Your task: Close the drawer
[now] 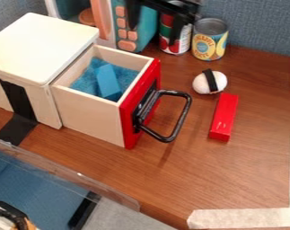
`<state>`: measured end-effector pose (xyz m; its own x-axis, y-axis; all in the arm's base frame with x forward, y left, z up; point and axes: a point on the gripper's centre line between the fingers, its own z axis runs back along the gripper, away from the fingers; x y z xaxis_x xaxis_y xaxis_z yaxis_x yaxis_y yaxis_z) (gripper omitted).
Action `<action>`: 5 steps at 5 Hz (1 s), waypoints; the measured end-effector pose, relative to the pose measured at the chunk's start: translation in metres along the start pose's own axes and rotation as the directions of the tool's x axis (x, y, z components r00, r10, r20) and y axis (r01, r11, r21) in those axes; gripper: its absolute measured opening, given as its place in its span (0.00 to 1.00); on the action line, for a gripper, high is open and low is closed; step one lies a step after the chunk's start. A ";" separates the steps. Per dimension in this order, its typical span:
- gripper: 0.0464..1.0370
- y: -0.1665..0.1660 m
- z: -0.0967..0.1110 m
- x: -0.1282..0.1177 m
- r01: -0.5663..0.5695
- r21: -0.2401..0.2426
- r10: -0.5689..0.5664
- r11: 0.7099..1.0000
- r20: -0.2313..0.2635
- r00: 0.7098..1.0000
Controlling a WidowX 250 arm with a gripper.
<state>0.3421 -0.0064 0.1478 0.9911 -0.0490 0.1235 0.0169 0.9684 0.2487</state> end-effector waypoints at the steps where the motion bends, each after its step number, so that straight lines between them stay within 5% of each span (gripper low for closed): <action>1: 0.96 -0.018 0.005 0.007 0.162 0.039 -0.164 0.986 0.057 0.985; 3: 0.96 -0.054 -0.006 0.010 0.561 0.013 -0.556 0.827 0.164 0.815; 5: 0.96 -0.070 -0.023 0.006 0.756 -0.043 -0.722 0.654 0.266 0.639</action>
<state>0.3497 -0.0690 0.1085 0.5865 -0.7951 0.1546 0.7657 0.6065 0.2142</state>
